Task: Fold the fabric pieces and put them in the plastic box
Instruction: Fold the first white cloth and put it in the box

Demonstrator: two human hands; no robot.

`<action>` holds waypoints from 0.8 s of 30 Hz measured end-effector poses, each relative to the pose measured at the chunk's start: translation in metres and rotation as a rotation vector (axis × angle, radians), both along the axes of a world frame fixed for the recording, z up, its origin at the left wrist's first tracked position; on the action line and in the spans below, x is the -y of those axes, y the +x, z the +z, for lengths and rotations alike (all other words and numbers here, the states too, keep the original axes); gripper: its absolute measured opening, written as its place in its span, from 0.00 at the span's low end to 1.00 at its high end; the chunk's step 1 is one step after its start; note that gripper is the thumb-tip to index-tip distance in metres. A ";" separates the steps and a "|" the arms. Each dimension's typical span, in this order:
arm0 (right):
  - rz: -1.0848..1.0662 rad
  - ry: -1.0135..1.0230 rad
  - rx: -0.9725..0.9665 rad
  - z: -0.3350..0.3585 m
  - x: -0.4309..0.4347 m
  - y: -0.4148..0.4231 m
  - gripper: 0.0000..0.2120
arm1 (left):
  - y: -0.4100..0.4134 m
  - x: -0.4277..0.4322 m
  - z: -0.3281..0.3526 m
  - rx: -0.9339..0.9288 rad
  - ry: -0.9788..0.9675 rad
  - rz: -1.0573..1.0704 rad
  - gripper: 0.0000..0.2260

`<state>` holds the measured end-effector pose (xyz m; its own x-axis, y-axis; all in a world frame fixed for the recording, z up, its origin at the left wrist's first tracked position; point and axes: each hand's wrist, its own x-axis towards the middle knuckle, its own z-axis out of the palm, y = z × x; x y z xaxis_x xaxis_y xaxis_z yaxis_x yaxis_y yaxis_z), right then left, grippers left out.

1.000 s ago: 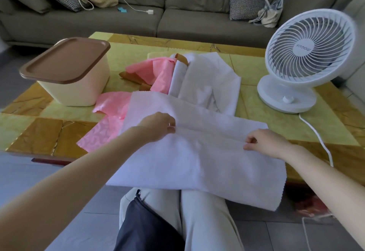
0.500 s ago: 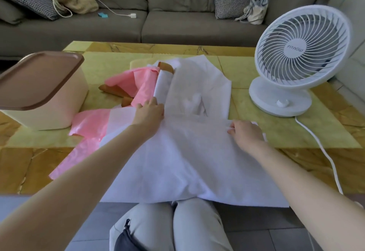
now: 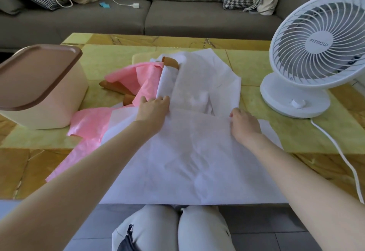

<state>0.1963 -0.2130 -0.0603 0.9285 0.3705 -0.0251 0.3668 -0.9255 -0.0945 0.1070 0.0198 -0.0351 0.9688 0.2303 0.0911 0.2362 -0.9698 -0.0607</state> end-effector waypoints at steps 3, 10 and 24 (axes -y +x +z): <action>0.156 0.077 -0.065 0.005 -0.022 -0.012 0.16 | -0.002 0.000 0.001 0.010 -0.015 -0.013 0.08; 0.483 0.213 -0.016 0.022 -0.096 -0.055 0.18 | -0.021 -0.011 0.017 0.050 -0.136 -0.098 0.08; 0.322 0.093 -0.035 0.024 -0.115 -0.053 0.13 | -0.066 -0.091 0.035 0.047 -0.206 0.088 0.06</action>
<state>0.1432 -0.0976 -0.0361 0.7628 0.6466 -0.0076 0.6336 -0.7496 -0.1912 0.0407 0.1105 -0.0002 0.9401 0.3319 0.0778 0.3182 -0.9362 0.1494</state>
